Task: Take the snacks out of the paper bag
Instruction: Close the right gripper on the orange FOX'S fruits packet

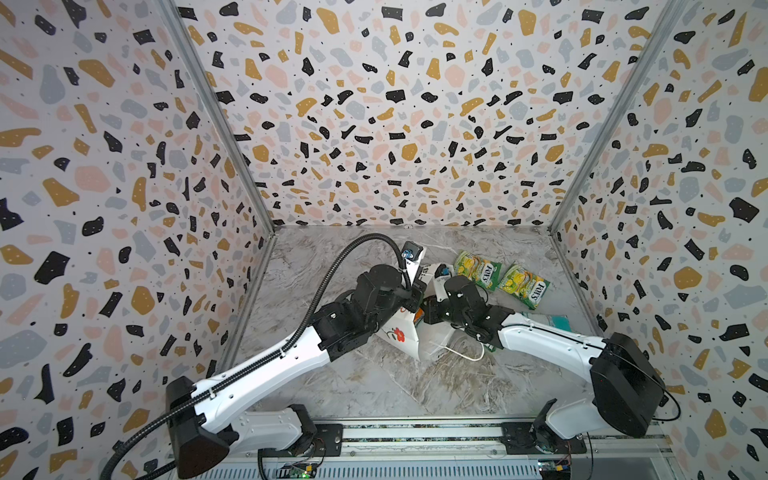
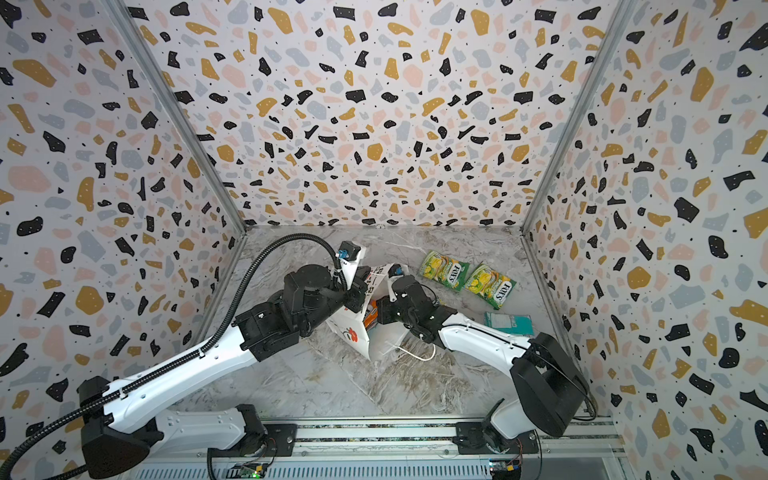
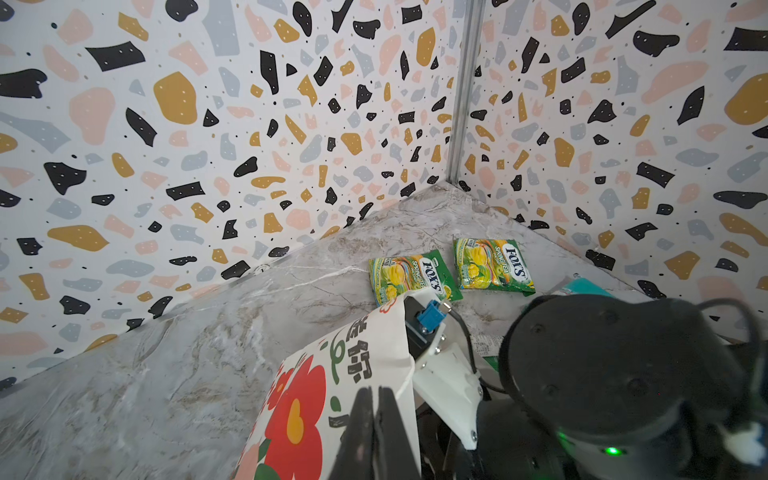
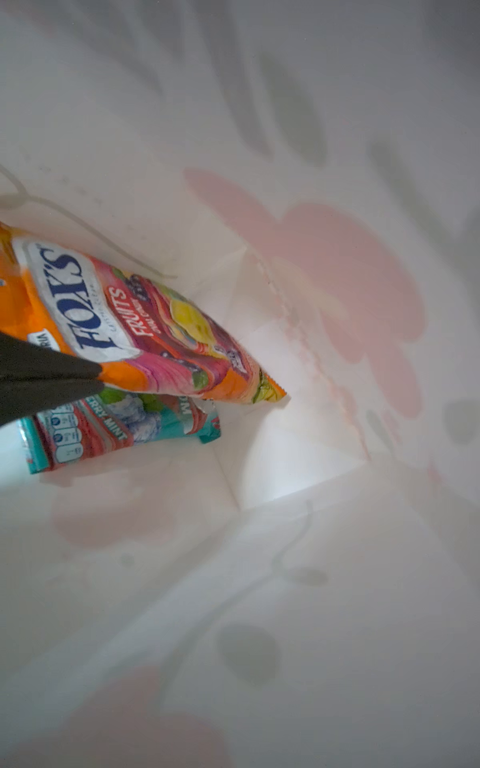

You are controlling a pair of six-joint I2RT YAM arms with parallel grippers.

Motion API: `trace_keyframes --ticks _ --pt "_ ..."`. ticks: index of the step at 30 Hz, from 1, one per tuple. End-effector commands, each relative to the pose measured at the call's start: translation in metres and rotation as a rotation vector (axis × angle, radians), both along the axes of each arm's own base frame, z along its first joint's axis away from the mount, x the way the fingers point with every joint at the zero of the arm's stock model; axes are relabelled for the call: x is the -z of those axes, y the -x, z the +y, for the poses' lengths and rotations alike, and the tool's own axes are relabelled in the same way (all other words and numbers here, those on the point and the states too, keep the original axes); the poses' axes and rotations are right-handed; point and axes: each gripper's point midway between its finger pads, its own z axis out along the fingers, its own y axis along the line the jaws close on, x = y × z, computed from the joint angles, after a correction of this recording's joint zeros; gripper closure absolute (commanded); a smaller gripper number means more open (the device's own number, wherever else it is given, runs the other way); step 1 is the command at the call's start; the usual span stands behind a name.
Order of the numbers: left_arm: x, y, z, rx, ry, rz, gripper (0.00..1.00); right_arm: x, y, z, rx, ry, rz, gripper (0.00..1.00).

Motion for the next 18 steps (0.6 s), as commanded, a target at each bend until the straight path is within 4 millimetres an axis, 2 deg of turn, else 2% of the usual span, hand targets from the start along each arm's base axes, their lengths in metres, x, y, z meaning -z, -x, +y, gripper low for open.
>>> trace_keyframes --ticks 1,7,18 --pt "-0.008 -0.006 0.005 -0.036 0.014 -0.028 1.00 -0.034 0.010 0.005 -0.064 -0.063 -0.083 1.00" --pt "-0.007 -0.009 0.009 -0.070 0.006 -0.029 1.00 -0.065 0.022 -0.007 -0.072 -0.088 -0.138 1.00" --pt "-0.013 -0.019 0.030 -0.164 0.024 -0.044 1.00 -0.150 0.044 -0.029 -0.091 -0.160 -0.281 1.00"
